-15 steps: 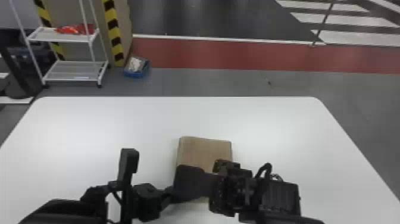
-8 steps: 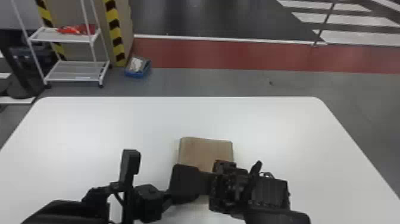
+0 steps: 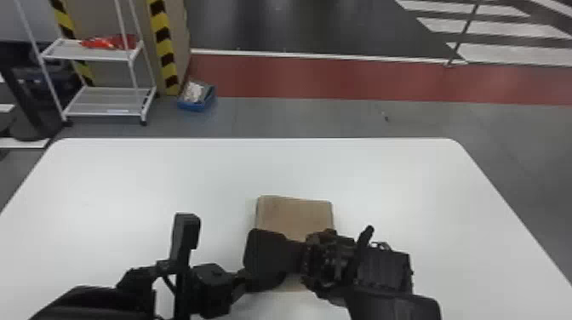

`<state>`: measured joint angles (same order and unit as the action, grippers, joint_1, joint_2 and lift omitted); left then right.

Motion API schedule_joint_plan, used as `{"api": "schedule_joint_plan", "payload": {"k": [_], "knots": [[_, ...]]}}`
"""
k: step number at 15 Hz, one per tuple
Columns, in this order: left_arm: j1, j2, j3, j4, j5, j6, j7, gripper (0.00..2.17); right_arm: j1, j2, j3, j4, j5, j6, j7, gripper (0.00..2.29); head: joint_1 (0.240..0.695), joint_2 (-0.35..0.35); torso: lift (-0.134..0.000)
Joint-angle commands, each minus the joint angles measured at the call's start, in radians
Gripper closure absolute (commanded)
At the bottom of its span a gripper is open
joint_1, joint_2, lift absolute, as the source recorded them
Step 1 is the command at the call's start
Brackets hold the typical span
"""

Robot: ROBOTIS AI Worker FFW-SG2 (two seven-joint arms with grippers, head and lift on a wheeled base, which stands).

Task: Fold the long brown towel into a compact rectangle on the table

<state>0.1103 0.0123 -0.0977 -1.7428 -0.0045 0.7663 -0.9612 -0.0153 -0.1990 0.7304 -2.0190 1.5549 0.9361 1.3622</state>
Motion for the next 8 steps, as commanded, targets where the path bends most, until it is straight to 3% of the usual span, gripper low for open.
{"api": "schedule_joint_plan", "payload": {"k": [1,8], "knots": [[0.0,0.0,0.003,0.0,0.0,0.0,-0.001,1.92,0.0,0.001,-0.005,0.0,0.001,0.002,0.005,1.04,0.695,-0.102,-0.125],[-0.004,0.0,-0.005,0.002,0.0,0.0,0.006,1.92,0.057,-0.025,-0.017,-0.144,-0.001,0.002,0.005,1.09,0.695,-0.106,-0.125]]}}
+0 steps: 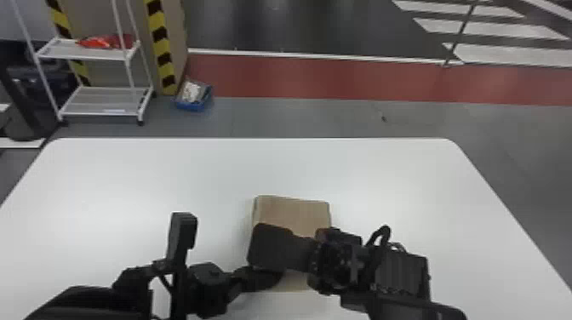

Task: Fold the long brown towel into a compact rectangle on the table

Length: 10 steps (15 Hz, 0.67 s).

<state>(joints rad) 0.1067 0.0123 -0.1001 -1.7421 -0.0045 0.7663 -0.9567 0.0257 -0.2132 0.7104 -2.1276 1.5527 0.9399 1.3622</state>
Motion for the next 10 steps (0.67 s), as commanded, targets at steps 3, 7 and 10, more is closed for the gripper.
{"api": "schedule_joint_plan", "payload": {"k": [3,7,10], "knots": [[-0.001,0.0,-0.003,0.001,0.0,0.0,0.001,1.92,0.046,-0.02,0.011,-0.052,0.015,-0.002,0.005,1.09,0.695,-0.104,-0.125],[-0.001,0.0,-0.003,0.001,0.0,0.0,0.0,1.92,0.062,-0.02,0.026,-0.055,0.024,-0.005,0.005,1.09,0.695,-0.106,-0.125],[0.002,0.0,-0.003,-0.001,0.0,0.0,0.0,1.92,0.069,-0.018,0.037,-0.054,0.036,-0.011,0.005,1.09,0.695,-0.101,-0.125]]}}
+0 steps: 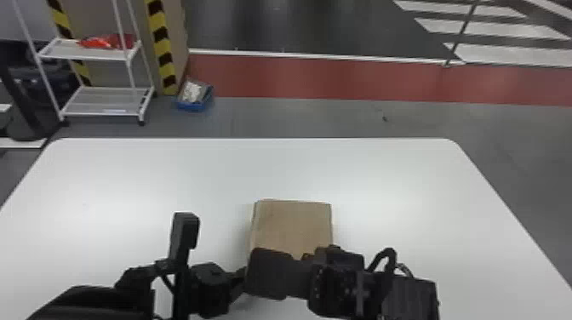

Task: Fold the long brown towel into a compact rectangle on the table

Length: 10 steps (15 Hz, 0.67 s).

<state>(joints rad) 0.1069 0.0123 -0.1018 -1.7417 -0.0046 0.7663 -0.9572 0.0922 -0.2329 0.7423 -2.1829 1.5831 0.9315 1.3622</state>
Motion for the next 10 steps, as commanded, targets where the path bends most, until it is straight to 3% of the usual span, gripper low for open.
{"api": "schedule_joint_plan", "payload": {"k": [1,10], "knots": [[0.004,0.0,-0.001,-0.002,0.0,0.0,0.0,1.92,0.004,0.001,0.006,0.002,0.011,-0.003,0.005,1.09,0.695,-0.099,-0.125],[0.005,0.0,-0.002,-0.002,0.0,0.0,0.0,1.92,0.029,-0.009,0.0,0.0,0.057,-0.015,0.005,0.95,0.695,-0.11,-0.125]]}}
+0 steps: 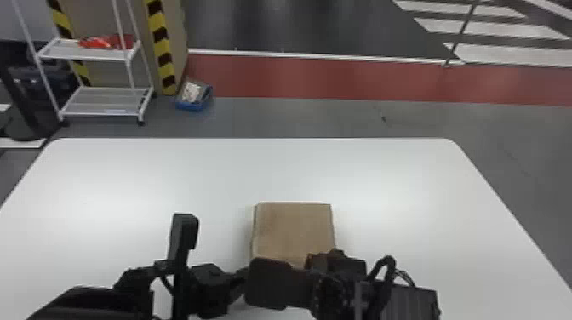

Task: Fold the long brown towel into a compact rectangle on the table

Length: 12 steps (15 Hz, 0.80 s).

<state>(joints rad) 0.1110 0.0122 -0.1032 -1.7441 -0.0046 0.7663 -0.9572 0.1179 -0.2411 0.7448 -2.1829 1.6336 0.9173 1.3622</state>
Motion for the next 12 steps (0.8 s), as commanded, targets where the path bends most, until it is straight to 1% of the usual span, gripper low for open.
{"api": "schedule_joint_plan", "payload": {"k": [1,3,4,8,10,11,12], "knots": [[-0.001,0.0,-0.001,0.0,0.0,0.0,0.0,1.92,0.006,-0.003,-0.001,0.0,0.006,-0.001,0.005,0.83,0.695,-0.112,-0.125],[-0.001,0.0,-0.001,0.0,0.0,0.0,0.0,1.92,0.017,-0.004,0.001,-0.008,0.009,0.002,0.005,0.39,0.695,-0.116,-0.125],[-0.001,0.0,-0.001,0.0,0.0,0.0,0.0,1.91,0.019,-0.006,-0.002,-0.021,0.009,0.002,0.005,0.32,0.695,-0.117,-0.125],[-0.004,0.0,-0.001,0.002,0.0,0.0,-0.003,1.92,0.026,-0.012,-0.015,-0.066,-0.003,0.009,0.005,0.3,0.695,-0.119,-0.125],[-0.004,0.0,-0.003,0.002,0.0,0.0,-0.003,1.92,0.016,-0.003,-0.067,-0.084,-0.024,0.021,0.005,0.31,0.695,-0.119,-0.125],[-0.004,0.0,-0.004,0.0,0.0,0.0,-0.003,1.92,0.005,-0.001,-0.091,-0.084,-0.044,0.03,0.005,0.42,0.695,-0.122,-0.125],[-0.004,0.0,-0.004,0.0,0.0,0.0,-0.005,1.92,-0.009,0.013,-0.131,-0.084,-0.092,0.042,0.005,0.55,0.695,-0.134,-0.125]]}}
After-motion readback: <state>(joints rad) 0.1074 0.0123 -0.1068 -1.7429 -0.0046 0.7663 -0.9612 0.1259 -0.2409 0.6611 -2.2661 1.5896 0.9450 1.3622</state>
